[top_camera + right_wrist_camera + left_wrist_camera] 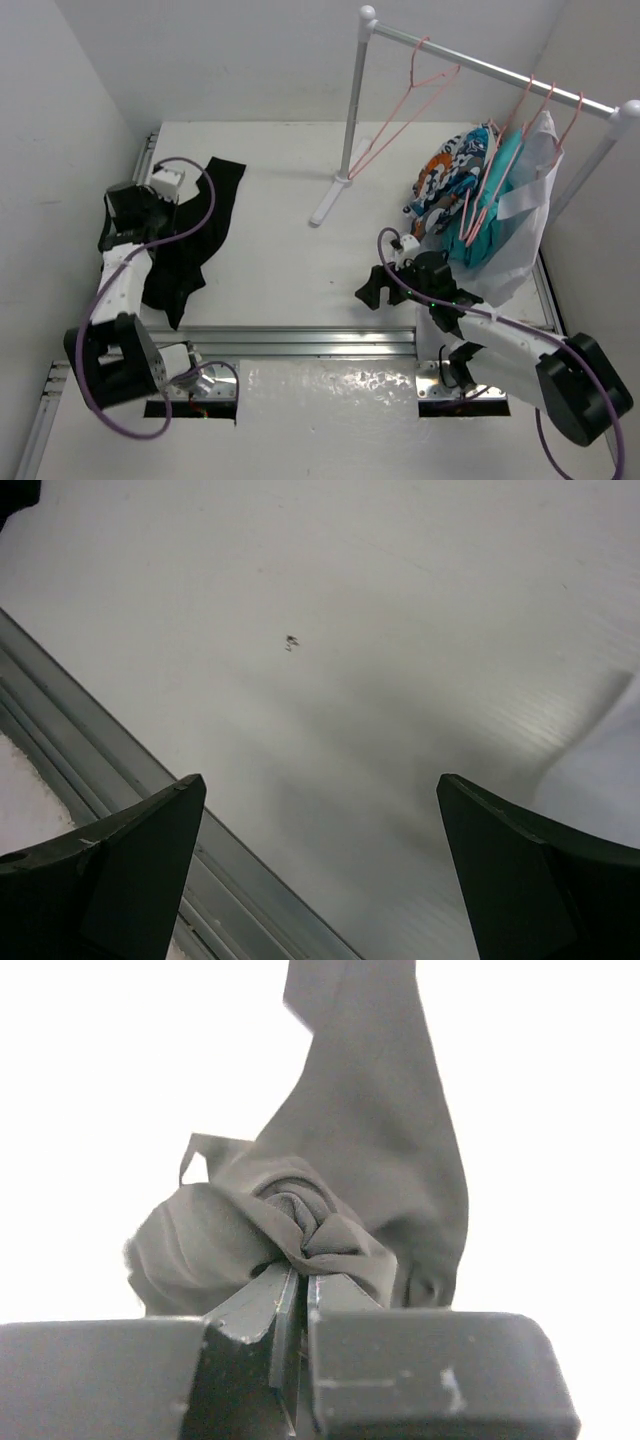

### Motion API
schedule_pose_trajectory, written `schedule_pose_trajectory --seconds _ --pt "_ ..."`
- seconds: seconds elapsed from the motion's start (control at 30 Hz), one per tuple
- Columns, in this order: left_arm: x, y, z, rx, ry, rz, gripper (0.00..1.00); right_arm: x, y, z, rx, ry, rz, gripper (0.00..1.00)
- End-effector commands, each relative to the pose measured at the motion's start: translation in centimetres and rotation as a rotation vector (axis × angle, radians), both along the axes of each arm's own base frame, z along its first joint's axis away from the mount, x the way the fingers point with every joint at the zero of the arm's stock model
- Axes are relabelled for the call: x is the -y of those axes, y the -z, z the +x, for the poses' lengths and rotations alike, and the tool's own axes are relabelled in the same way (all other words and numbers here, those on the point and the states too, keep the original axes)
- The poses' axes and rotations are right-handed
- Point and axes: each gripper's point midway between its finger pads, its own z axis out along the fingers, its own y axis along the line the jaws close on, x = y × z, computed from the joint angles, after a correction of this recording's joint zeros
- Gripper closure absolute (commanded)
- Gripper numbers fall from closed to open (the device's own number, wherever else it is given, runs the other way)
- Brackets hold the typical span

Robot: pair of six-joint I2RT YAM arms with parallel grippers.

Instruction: Place the shirt on the hanger

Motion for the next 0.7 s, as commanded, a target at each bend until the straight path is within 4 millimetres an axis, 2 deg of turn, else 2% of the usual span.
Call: schedule_pose_trajectory --seconds 0.0,0.03,0.07,0.1,0.13,0.2,0.23,0.3,0.33,0.4,0.43,0.5,0.53,0.57,0.63,0.67 --pt "7.0 -10.6 -0.2 0.226 0.284 -0.159 1.00 -3.1 -4.3 2.2 0.174 -0.081 0.042 0.01" --pt "7.7 -12.5 -0.6 0.261 0.316 -0.166 1.00 -3.6 -4.4 2.3 0.182 -0.097 0.027 0.01" --pt "8.4 -16.4 -1.3 0.340 0.348 -0.151 1.00 -4.8 -5.3 2.2 0.212 -0.147 0.017 0.01" --pt "9.4 -17.8 -2.1 0.355 0.391 -0.172 1.00 -5.3 -4.6 1.9 0.191 -0.175 -0.013 0.01" --pt "10.1 -21.4 -2.8 0.422 0.417 -0.156 1.00 -6.8 -5.7 1.6 0.227 -0.230 -0.015 0.01" --pt "11.0 -23.9 -3.9 0.444 0.445 -0.179 1.00 -8.3 -5.8 0.8 0.245 -0.294 -0.028 0.01" --pt "11.5 -27.1 -4.4 0.488 0.458 -0.181 1.00 -10.0 -7.0 0.1 0.295 -0.354 -0.014 0.01" --pt "12.5 -30.0 -5.3 0.531 0.502 -0.201 1.00 -11.9 -7.8 -0.5 0.334 -0.410 0.004 0.01" --pt "13.2 -33.1 -6.2 0.584 0.522 -0.214 1.00 -13.5 -9.4 -0.9 0.378 -0.454 0.020 0.01" --pt "14.3 -36.6 -7.4 0.636 0.555 -0.256 1.00 -16.0 -11.3 -0.6 0.409 -0.493 0.026 0.01" --pt "14.8 -39.5 -8.3 0.690 0.577 -0.240 1.00 -17.1 -11.8 -1.1 0.426 -0.528 0.023 0.01" --pt "15.4 -42.0 -9.3 0.732 0.596 -0.259 1.00 -18.6 -12.5 -1.2 0.432 -0.563 0.026 0.01" --pt "15.5 -44.0 -9.9 0.774 0.596 -0.237 1.00 -19.5 -14.0 -1.2 0.456 -0.575 0.057 0.01" --pt "15.0 -44.8 -9.8 0.798 0.559 -0.227 1.00 -19.9 -14.6 -1.2 0.463 -0.579 0.075 0.01" --pt "14.2 -45.2 -9.3 0.813 0.516 -0.204 1.00 -20.3 -15.7 -1.1 0.484 -0.580 0.106 0.01" --pt "13.6 -44.5 -8.7 0.797 0.484 -0.198 1.00 -20.3 -15.9 -1.1 0.489 -0.580 0.108 0.01"
